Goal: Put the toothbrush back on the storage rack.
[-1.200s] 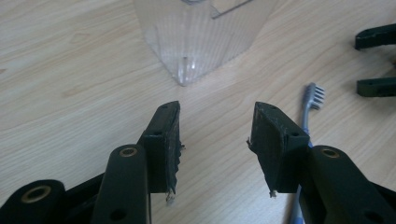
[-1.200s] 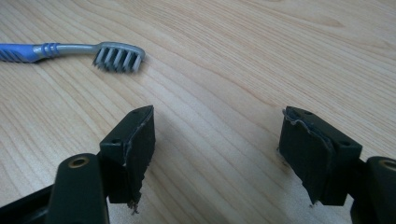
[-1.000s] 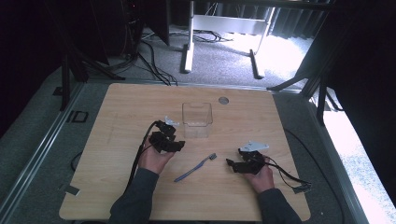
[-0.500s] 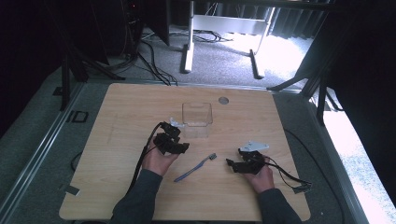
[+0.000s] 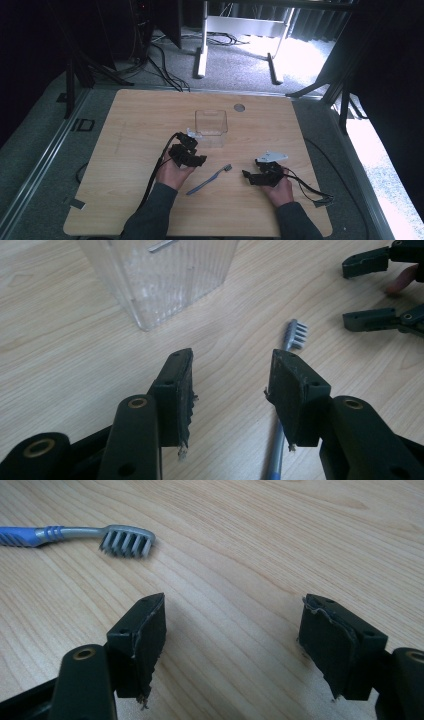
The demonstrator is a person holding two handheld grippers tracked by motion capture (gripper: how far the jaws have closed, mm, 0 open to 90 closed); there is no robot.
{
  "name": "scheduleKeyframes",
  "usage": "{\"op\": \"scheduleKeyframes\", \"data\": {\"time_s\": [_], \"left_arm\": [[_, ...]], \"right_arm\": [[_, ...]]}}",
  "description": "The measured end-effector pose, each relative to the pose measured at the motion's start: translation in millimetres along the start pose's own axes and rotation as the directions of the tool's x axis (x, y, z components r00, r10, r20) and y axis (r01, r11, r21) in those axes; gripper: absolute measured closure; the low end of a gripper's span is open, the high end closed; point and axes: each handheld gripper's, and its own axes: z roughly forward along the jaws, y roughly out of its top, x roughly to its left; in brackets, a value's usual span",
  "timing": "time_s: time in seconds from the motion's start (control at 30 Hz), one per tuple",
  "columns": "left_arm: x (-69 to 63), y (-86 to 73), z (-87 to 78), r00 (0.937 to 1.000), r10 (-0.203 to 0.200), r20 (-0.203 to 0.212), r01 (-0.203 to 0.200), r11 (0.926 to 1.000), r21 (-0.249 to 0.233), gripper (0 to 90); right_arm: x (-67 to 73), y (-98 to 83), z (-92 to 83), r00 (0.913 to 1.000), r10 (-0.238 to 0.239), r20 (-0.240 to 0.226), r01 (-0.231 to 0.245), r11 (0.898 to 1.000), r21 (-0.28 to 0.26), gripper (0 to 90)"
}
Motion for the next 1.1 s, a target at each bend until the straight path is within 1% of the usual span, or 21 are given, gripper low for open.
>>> {"op": "scheduleKeyframes", "data": {"time_s": [0.17,0.4,0.67,0.83,1.07,1.1], "left_arm": [[-5.1,1.7,3.3,0.9999,0.013,0.006,-0.013,0.9998,0.014,53.4],[-9.5,2.9,5.3,0.9997,0.023,0.009,-0.023,0.9995,0.02,53.6],[-14.9,3.0,9.7,0.9993,0.031,0.022,-0.032,0.999,0.031,54.5],[-19.1,2.8,12.8,0.9984,0.048,0.03,-0.05,0.9974,0.052,57.3],[-22.6,2.2,15.4,0.9974,0.056,0.045,-0.059,0.9962,0.064,60.4],[-23.0,2.1,15.8,0.997,0.061,0.048,-0.065,0.9955,0.069,62.5]], "right_arm": [[0.0,0.0,0.0,1.0,0.0,0.0,0.0,1.0,0.0,26.6],[0.0,0.0,0.0,1.0,0.0,0.0,0.0,1.0,0.0,26.6],[0.0,0.0,0.0,1.0,0.0,0.0,0.0,1.0,0.0,26.6],[0.0,0.0,0.0,1.0,0.0,0.0,0.0,1.0,0.0,26.6],[-0.1,0.0,0.0,1.0,0.0,0.0,0.0,1.0,0.0,26.6],[0.0,0.0,0.0,1.0,0.0,0.0,0.0,1.0,0.0,26.6]]}}
